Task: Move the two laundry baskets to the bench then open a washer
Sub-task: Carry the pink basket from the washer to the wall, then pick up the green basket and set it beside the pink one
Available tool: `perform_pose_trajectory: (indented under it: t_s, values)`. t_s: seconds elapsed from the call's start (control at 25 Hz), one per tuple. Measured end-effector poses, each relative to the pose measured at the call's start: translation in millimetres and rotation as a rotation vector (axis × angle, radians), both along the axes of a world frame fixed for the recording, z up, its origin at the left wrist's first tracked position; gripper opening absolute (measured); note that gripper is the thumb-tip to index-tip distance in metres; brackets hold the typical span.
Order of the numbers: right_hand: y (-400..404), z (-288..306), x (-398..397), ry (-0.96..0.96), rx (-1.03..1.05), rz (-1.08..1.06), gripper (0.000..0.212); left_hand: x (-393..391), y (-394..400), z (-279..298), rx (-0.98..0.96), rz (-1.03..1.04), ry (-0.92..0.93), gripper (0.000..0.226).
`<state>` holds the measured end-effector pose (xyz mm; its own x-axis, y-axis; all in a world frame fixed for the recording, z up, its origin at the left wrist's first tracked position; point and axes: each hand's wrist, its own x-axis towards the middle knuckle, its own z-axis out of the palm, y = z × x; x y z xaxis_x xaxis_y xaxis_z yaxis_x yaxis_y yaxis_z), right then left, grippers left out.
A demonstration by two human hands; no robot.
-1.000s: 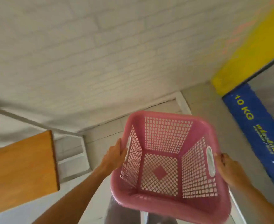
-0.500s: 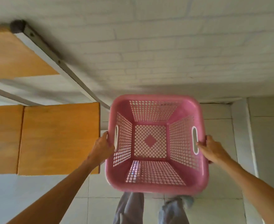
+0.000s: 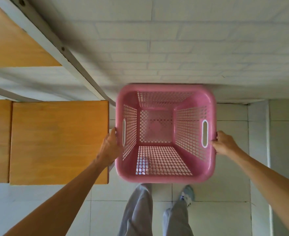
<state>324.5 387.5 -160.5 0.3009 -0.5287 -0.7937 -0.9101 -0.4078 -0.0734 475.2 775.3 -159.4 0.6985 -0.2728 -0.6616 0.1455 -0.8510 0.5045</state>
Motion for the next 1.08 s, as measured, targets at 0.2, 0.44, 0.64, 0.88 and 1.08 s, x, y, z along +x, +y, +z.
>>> perform_pose_trajectory:
  t_s: [0.2, 0.44, 0.64, 0.88, 1.08]
  values:
    - [8, 5, -3, -0.131, 0.120, -0.102, 0.055, 12, 3, -3, 0.072, -0.013, 0.147, 0.064]
    - [26, 83, -14, -0.125, 0.151, 0.067, 0.078, 8, -25, 81, -0.026, -0.277, 0.055, 0.071]
    - [32, 208, -51, -0.117, 0.113, 0.133, 0.086, 32, -48, 212, 0.152, -0.670, -0.107, 0.085]
    - [22, 326, -139, -0.125, -0.148, 0.237, 0.080, 1, -120, 346, 0.205, -1.051, -0.424, 0.101]
    - [40, 364, -290, -0.212, -0.314, -0.001, 0.074, -128, -201, 400, 0.073, -1.401, -0.596, 0.088]
